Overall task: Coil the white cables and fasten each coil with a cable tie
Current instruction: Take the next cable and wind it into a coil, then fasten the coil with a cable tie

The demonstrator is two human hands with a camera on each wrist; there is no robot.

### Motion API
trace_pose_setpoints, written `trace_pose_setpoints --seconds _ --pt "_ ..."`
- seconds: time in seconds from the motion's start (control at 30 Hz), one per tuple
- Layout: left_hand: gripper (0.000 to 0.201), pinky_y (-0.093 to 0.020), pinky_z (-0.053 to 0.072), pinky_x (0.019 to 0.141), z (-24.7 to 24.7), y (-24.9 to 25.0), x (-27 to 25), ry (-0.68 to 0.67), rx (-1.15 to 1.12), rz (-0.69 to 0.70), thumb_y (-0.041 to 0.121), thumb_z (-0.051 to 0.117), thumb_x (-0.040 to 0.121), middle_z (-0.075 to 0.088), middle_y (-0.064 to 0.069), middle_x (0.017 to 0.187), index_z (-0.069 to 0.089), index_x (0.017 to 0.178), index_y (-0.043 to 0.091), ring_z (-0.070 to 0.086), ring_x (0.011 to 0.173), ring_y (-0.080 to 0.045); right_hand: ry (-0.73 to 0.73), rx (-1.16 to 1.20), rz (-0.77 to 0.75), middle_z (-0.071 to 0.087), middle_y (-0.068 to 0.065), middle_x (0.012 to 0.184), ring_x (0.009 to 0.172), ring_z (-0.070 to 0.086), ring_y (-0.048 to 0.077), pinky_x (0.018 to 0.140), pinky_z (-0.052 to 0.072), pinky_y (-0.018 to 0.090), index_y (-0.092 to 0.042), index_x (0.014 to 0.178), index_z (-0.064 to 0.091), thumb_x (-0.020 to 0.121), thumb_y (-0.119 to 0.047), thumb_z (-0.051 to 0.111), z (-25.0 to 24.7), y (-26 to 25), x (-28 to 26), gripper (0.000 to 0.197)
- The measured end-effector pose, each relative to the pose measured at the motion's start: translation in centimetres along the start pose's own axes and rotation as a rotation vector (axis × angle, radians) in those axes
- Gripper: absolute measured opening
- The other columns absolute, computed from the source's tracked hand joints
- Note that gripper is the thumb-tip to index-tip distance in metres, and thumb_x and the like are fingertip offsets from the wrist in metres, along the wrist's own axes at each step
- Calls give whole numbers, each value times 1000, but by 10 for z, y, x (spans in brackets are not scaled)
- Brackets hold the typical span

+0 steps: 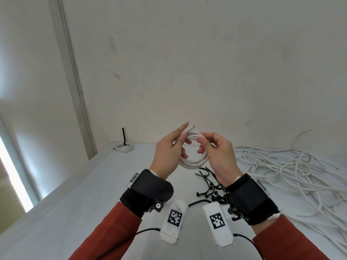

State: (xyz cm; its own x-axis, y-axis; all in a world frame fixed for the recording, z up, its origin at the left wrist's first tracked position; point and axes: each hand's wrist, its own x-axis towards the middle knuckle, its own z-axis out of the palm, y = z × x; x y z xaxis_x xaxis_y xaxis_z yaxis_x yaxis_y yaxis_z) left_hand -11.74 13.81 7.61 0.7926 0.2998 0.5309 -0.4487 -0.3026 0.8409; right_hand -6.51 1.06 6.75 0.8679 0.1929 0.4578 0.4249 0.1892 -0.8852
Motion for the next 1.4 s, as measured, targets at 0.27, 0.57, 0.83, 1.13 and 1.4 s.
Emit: trace_pose_setpoints --seconds 0.27,0.57,0.83,1.13,1.4 --pt "4 -29 40 56 0 9 -3 12 -197 -67 15 51 97 68 2 75 54 94 17 45 49 -14 -9 32 -20 60 5 69 58 55 7 58 46 16 -5 100 68 91 -8 61 -2 -7 -3 12" --pt "15 -33 48 59 -5 -4 -10 -40 -51 -43 27 63 90 68 -16 93 56 86 14 50 53 -18 13 75 82 68 3 73 62 68 13 58 51 20 -10 93 70 86 -10 69 -1 -5 -9 6" --pt "13 -25 46 54 -6 -32 -21 -44 -5 -151 23 56 95 68 -13 86 53 84 16 51 50 -13 -42 54 211 71 21 86 68 71 27 72 60 36 3 97 67 84 -8 71 -2 14 -14 17" --pt "19 -22 41 42 -16 -71 -29 131 -82 -342 14 48 99 53 -5 76 46 79 14 44 39 -10 -327 -579 210 71 2 85 69 63 10 66 48 16 -12 92 71 94 -20 57 -17 50 -8 16" --pt "17 -21 40 43 -43 -91 -30 186 -12 -355 17 46 99 59 -3 77 46 82 15 39 36 -7 -955 -1450 4 41 -5 101 103 44 17 79 39 29 -29 102 71 81 -8 66 -47 56 -18 30"
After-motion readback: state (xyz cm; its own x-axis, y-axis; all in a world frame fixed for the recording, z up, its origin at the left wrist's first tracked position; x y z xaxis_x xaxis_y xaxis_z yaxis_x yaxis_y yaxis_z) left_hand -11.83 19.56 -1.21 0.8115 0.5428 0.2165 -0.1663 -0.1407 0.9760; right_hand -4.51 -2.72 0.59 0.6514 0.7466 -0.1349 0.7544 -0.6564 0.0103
